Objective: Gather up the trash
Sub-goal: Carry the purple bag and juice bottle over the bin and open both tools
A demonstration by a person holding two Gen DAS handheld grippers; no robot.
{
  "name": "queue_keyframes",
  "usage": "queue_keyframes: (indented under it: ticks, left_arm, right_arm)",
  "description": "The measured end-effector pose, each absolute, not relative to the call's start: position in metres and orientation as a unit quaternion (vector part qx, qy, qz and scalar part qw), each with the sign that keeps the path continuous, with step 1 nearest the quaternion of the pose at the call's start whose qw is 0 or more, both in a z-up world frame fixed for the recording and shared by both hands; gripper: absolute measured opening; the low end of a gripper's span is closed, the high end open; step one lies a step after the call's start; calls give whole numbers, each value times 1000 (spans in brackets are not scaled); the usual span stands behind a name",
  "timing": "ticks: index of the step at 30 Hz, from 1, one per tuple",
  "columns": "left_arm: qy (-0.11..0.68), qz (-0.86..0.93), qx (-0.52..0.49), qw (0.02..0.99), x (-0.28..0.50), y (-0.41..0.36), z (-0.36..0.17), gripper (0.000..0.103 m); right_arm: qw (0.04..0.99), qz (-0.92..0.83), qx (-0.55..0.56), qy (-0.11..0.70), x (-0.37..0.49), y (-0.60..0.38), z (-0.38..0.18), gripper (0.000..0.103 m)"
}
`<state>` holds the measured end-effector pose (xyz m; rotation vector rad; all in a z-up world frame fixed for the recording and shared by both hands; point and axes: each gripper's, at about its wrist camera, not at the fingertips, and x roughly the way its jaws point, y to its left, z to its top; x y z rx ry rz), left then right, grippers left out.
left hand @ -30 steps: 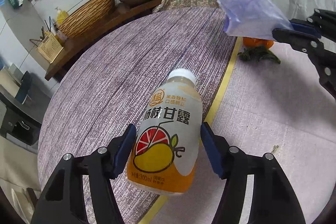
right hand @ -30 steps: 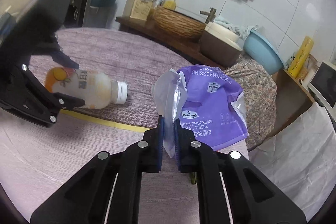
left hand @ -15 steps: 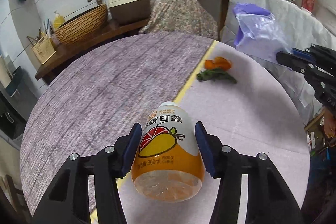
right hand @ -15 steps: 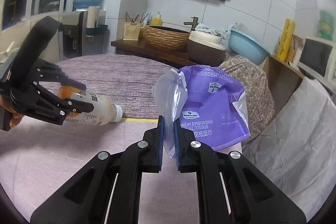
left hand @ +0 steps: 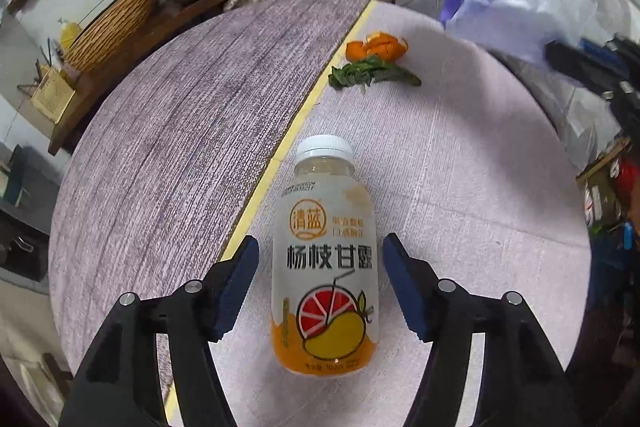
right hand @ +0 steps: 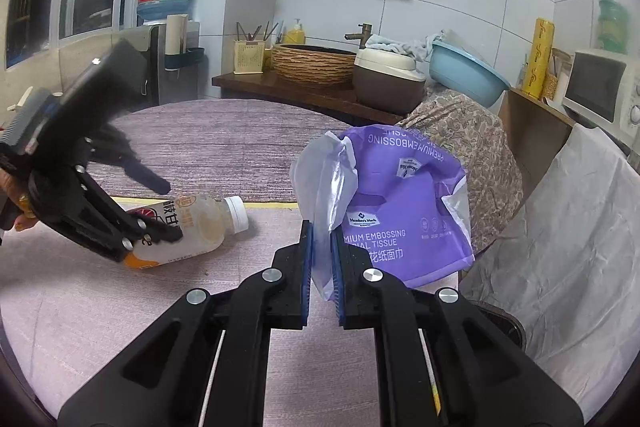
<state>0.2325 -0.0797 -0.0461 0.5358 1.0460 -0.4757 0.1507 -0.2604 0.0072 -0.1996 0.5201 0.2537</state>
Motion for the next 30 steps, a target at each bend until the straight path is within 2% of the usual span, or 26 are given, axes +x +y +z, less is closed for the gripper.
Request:
queue_keyframes:
  ticks: [8,15,23,30]
  left_arm:
    - [529,-208,297,767,250,-104,-78,61]
    - [499,-233,280,786,234,-110,-67,61]
    - [409,-329,153,838,185,-145,-18,61]
    - [389,-383,90,833,185,-216,-16,61]
  right_arm:
    - [955,116,-84,261,138,-275,7,10]
    - [957,94,-54,269,128,-308,-2,10]
    - [959,26,26,280,115,-386,-18,10]
    - [936,-39,102,334,126,-459,-70,10]
